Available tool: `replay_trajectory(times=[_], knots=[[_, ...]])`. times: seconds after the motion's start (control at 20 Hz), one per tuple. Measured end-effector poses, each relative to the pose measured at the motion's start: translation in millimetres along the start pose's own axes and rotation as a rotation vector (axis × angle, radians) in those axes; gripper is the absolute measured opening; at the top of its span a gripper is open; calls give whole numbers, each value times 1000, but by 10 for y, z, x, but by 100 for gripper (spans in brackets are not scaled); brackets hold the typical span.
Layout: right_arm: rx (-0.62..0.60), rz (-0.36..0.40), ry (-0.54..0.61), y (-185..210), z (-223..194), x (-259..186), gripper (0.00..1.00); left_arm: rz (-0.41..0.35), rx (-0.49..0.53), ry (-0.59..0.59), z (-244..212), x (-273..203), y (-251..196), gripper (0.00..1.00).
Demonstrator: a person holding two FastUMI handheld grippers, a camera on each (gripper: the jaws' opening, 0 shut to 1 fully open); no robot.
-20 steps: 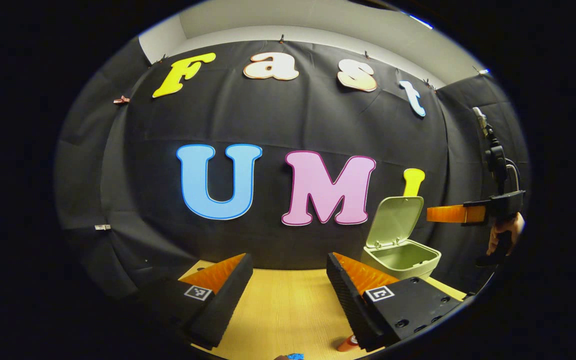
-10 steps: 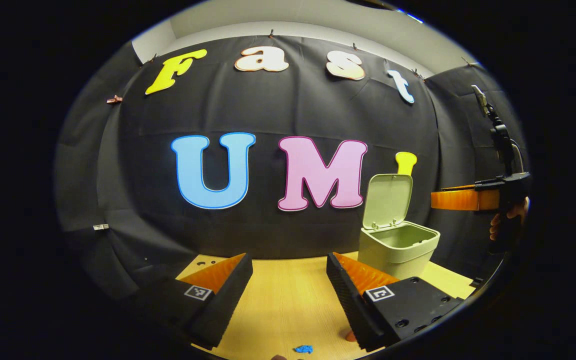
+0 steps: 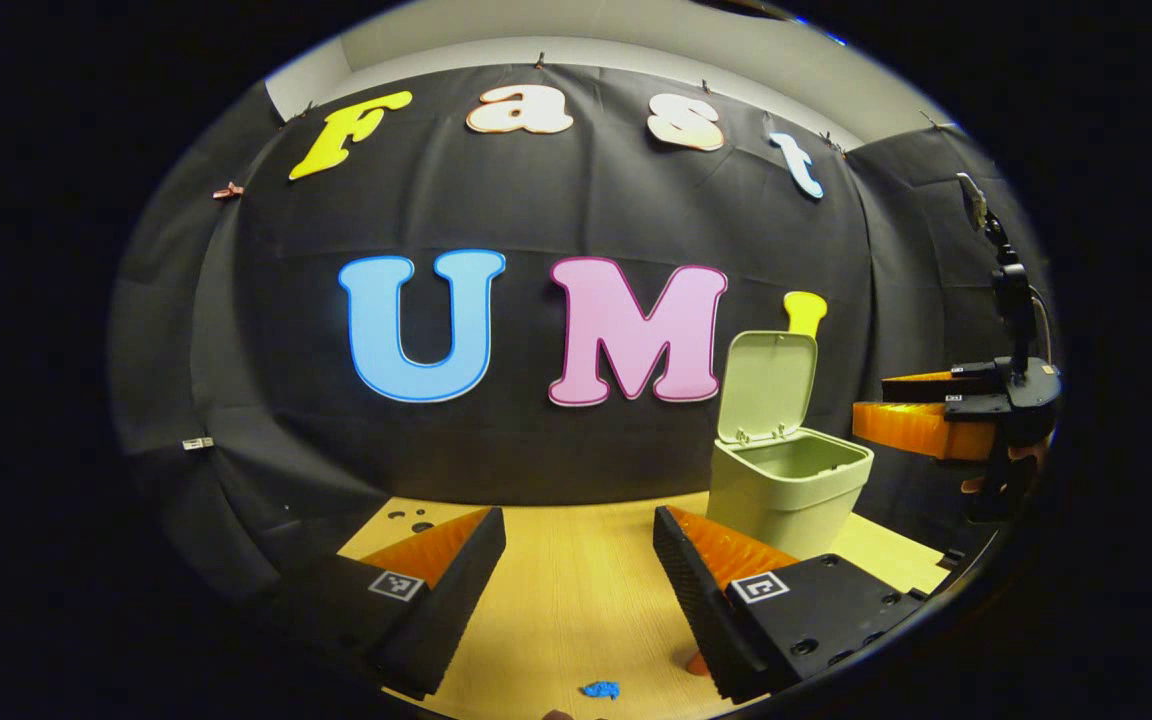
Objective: Press the lid of the desktop garbage bin to open it, pick up the crumpled paper on the desktop and throw it into the bin, then pick up the pop can on the desktop and drop it into the bin, and finally close the garbage bin lid.
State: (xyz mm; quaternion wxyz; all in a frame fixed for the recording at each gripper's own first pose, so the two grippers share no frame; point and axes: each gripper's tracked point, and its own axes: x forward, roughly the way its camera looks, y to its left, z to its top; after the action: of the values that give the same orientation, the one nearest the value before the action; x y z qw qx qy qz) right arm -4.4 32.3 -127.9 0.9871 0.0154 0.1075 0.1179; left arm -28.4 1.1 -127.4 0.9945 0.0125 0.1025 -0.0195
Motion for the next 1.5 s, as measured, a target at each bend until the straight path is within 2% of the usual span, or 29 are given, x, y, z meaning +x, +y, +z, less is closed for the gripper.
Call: replay_trajectory(times=[0.1, 0.2, 0.35, 0.8, 0.9, 1.3, 1.4, 1.5], knots=[[-49, -5, 4, 33, -39, -73, 98, -26, -6, 46, -245, -8, -47, 96], [-98, 37, 29, 163, -153, -152, 98, -43, -3, 107, -521, -1, -73, 96], [-62, 84, 81, 333, -343, -250, 98, -75, -10, 205, -954, 10, -153, 96], [-34, 91, 175, 431, -604, -382, 98, -64, -69, 557, -2343, 102, -139, 95], [-24, 84, 191, 415, -649, -406, 98, -61, -69, 617, -2569, 158, -133, 92], [21, 38, 233, 227, -769, -464, 98, -62, -54, 748, -3089, 319, -158, 87], [36, 23, 238, 167, -780, -479, 98, -58, -60, 778, -3178, 321, -169, 82], [43, 6, 242, 108, -788, -497, 98, -60, -73, 811, -3274, 290, -169, 70]])
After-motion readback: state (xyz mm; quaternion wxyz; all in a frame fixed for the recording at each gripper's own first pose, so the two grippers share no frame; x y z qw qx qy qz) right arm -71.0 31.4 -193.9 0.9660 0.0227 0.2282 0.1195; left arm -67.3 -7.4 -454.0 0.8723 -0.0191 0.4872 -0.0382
